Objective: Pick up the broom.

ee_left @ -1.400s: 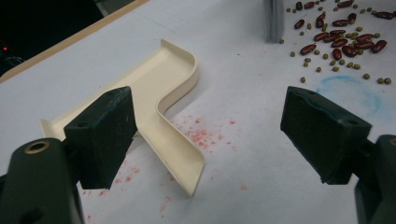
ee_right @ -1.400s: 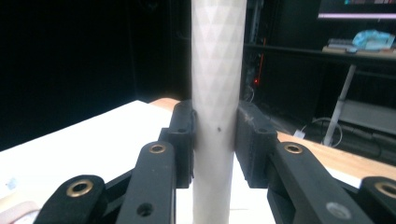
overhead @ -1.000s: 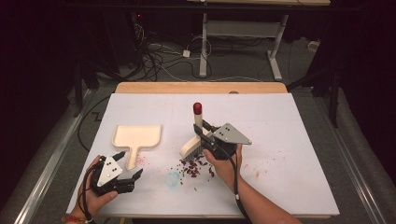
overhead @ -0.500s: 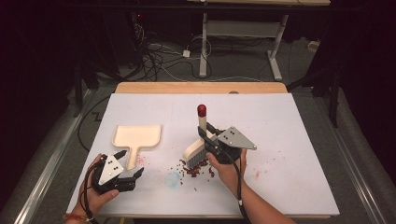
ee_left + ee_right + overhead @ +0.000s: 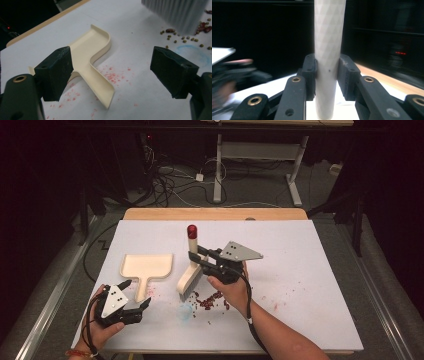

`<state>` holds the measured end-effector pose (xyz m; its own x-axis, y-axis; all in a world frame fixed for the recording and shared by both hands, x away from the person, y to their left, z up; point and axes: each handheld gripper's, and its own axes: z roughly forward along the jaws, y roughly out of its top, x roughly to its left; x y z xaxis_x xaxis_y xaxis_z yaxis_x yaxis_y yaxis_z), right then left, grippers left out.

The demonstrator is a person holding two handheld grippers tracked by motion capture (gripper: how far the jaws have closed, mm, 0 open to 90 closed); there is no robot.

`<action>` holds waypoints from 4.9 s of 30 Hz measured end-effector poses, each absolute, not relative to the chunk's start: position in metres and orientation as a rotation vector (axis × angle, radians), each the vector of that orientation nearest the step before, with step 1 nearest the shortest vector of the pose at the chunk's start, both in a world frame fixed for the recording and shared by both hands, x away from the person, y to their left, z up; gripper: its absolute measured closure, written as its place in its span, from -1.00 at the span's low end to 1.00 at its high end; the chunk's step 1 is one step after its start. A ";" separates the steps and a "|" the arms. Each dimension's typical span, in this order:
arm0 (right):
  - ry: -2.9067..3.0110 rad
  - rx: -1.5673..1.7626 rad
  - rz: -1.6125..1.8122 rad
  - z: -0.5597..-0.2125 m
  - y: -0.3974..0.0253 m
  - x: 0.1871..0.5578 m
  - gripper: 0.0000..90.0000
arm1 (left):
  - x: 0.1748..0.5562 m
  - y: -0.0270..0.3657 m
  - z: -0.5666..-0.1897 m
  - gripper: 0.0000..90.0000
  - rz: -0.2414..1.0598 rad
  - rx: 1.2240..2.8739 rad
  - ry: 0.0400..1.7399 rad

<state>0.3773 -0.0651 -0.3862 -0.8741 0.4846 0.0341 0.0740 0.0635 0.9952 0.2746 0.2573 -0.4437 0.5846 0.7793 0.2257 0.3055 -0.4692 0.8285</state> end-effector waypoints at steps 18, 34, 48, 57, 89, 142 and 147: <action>2.322 0.172 2.003 -0.415 -0.002 0.389 0.56 | 0.267 0.282 -0.439 -0.61 0.781 1.915 0.949; 2.363 0.161 1.941 -0.412 -0.078 0.392 0.57 | 0.270 0.272 -0.440 -0.60 0.765 1.946 0.931; 2.353 0.163 1.831 -0.397 -0.122 0.386 0.57 | 0.271 0.268 -0.441 -0.60 0.753 1.970 0.922; 2.333 0.213 1.821 -0.393 -0.148 0.391 0.57 | 0.272 0.267 -0.441 -0.59 0.747 1.979 0.918; 2.470 0.054 1.864 -0.398 -0.120 0.390 0.57 | 0.270 0.270 -0.440 -0.59 0.760 1.967 0.929; 2.172 0.750 1.471 -0.386 -0.174 0.317 0.56 | 0.286 0.250 -0.442 -0.59 0.722 2.036 0.838; 2.151 0.759 1.479 -0.388 -0.168 0.336 0.57 | 0.287 0.248 -0.442 -0.59 0.722 2.045 0.832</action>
<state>0.3361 -0.1679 -0.3882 -0.7626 0.6459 -0.0350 0.1986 0.2852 0.9376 0.2871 0.2483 -0.4421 0.6215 0.7577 0.1993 0.3032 -0.4672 0.8305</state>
